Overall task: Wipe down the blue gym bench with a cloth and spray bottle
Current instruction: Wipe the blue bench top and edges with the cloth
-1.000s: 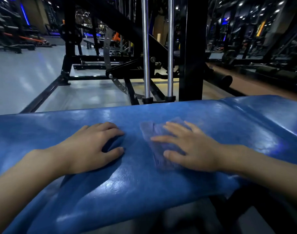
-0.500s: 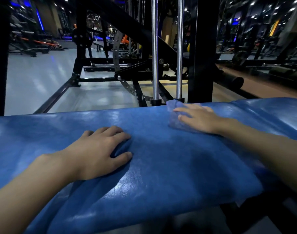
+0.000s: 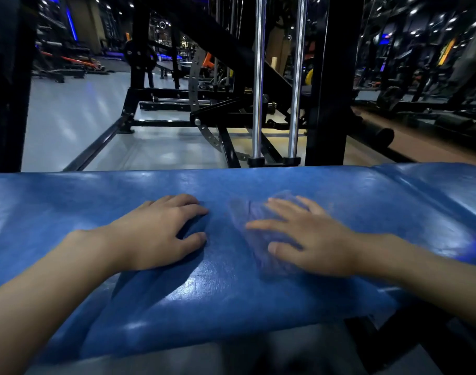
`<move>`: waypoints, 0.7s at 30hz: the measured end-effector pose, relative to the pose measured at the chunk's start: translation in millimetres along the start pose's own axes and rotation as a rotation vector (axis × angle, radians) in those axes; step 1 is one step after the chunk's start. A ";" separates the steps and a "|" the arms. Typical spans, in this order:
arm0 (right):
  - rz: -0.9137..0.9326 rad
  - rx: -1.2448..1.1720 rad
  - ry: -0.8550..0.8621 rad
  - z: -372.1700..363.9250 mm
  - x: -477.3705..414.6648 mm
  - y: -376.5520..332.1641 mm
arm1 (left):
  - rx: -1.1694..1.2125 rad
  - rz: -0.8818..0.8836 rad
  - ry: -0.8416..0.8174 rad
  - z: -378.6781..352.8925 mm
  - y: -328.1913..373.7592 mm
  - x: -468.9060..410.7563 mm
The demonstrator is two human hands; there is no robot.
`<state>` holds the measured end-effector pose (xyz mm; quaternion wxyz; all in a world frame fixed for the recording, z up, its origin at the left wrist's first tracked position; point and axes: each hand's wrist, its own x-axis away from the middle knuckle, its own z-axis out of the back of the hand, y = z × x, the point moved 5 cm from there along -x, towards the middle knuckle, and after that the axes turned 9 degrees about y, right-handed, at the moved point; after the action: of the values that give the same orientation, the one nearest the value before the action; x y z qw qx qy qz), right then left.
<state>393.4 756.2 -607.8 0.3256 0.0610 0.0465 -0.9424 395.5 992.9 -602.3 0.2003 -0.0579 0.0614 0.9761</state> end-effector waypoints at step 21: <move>-0.509 0.092 0.042 6.4 -95.0 134.6 | -0.069 0.073 -0.022 3.3 -8.7 16.5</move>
<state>550.3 707.7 -594.2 0.0737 0.0817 0.0240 -0.9936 383.5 1007.7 -602.1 0.1630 -0.0519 0.0277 0.9849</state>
